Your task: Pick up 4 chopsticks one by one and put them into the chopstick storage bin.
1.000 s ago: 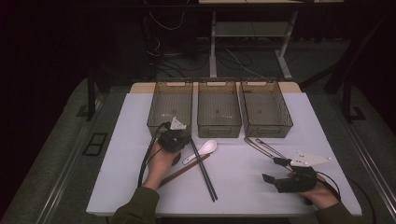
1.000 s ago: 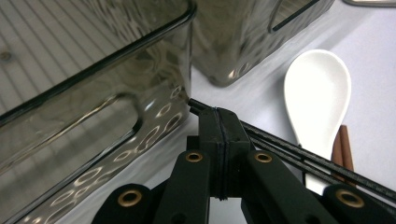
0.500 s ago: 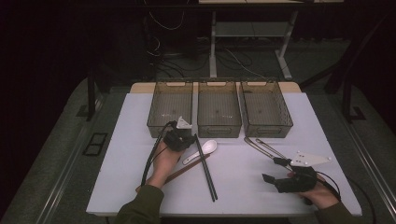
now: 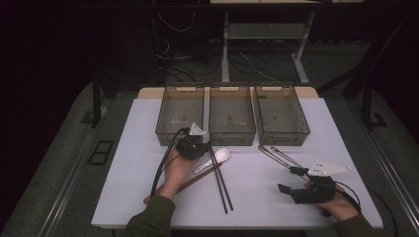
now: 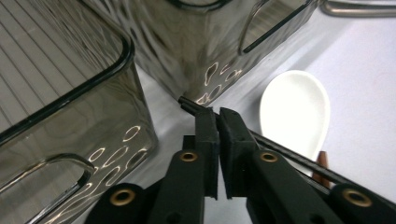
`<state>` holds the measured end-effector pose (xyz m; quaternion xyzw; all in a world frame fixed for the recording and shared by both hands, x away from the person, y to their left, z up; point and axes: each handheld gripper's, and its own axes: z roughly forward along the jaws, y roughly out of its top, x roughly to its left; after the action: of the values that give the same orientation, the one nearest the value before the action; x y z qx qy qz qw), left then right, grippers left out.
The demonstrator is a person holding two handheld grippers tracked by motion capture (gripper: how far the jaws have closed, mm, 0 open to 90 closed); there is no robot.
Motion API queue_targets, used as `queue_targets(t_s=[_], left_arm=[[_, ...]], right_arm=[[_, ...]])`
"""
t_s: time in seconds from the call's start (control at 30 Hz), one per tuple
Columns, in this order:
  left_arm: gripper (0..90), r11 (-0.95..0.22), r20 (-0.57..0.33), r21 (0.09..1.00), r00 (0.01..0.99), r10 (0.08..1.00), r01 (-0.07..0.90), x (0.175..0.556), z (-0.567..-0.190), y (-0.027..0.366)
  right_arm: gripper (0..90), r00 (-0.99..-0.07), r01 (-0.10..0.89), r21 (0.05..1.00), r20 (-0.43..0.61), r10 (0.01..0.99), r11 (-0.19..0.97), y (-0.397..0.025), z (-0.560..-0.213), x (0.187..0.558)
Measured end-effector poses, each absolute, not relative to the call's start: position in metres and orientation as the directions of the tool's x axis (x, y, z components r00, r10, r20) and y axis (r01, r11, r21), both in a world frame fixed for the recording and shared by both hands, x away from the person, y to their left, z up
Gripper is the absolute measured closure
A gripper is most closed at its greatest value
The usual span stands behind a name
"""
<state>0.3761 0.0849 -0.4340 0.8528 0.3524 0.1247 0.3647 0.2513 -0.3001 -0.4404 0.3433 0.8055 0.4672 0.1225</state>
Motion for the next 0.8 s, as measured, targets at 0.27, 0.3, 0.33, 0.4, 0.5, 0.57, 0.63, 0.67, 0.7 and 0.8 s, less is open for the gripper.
queue_targets(t_s=[0.27, 0.3, 0.33, 0.4, 0.5, 0.57, 0.63, 0.67, 0.7, 0.8], left_arm=[[80.1, -0.508, -0.060, 0.730, 0.783, 0.619, 0.458, 0.342, -0.419, 0.073], [80.7, -0.512, -0.070, 0.729, 0.794, 0.604, 0.454, 0.338, -0.419, 0.071], [82.5, -0.515, -0.079, 0.730, 0.804, 0.589, 0.449, 0.334, -0.419, 0.068], [85.7, -0.517, -0.088, 0.730, 0.811, 0.578, 0.447, 0.330, -0.419, 0.065], [88.8, -0.529, -0.126, 0.725, 0.840, 0.528, 0.441, 0.316, -0.424, 0.052], [88.8, -0.536, -0.135, 0.720, 0.847, 0.515, 0.441, 0.312, -0.426, 0.047], [88.8, -0.556, -0.136, 0.710, 0.858, 0.495, 0.433, 0.307, -0.429, 0.041], [88.8, -0.566, -0.139, 0.702, 0.863, 0.486, 0.432, 0.304, -0.431, 0.038], [88.9, -0.575, -0.139, 0.695, 0.865, 0.482, 0.432, 0.303, -0.432, 0.036], [88.9, -0.590, -0.141, 0.681, 0.869, 0.474, 0.433, 0.301, -0.437, 0.032]], right_arm=[[19.3, -0.733, 0.439, 0.837, 0.124, 0.668, 0.326, -0.301, -0.440, 0.251], [19.3, -0.733, 0.440, 0.837, 0.125, 0.668, 0.326, -0.301, -0.440, 0.251], [19.3, -0.733, 0.441, 0.835, 0.126, 0.668, 0.328, -0.301, -0.441, 0.251], [19.3, -0.734, 0.442, 0.834, 0.126, 0.667, 0.330, -0.300, -0.441, 0.251], [19.3, -0.735, 0.442, 0.833, 0.123, 0.667, 0.333, -0.300, -0.441, 0.251], [19.3, -0.733, 0.444, 0.833, 0.125, 0.668, 0.331, -0.300, -0.441, 0.251], [19.3, -0.733, 0.444, 0.833, 0.125, 0.669, 0.331, -0.300, -0.441, 0.251], [19.3, -0.733, 0.444, 0.833, 0.125, 0.669, 0.331, -0.300, -0.441, 0.251], [19.3, -0.734, 0.444, 0.833, 0.124, 0.668, 0.332, -0.300, -0.441, 0.251], [19.3, -0.735, 0.442, 0.832, 0.121, 0.667, 0.336, -0.300, -0.441, 0.251]])
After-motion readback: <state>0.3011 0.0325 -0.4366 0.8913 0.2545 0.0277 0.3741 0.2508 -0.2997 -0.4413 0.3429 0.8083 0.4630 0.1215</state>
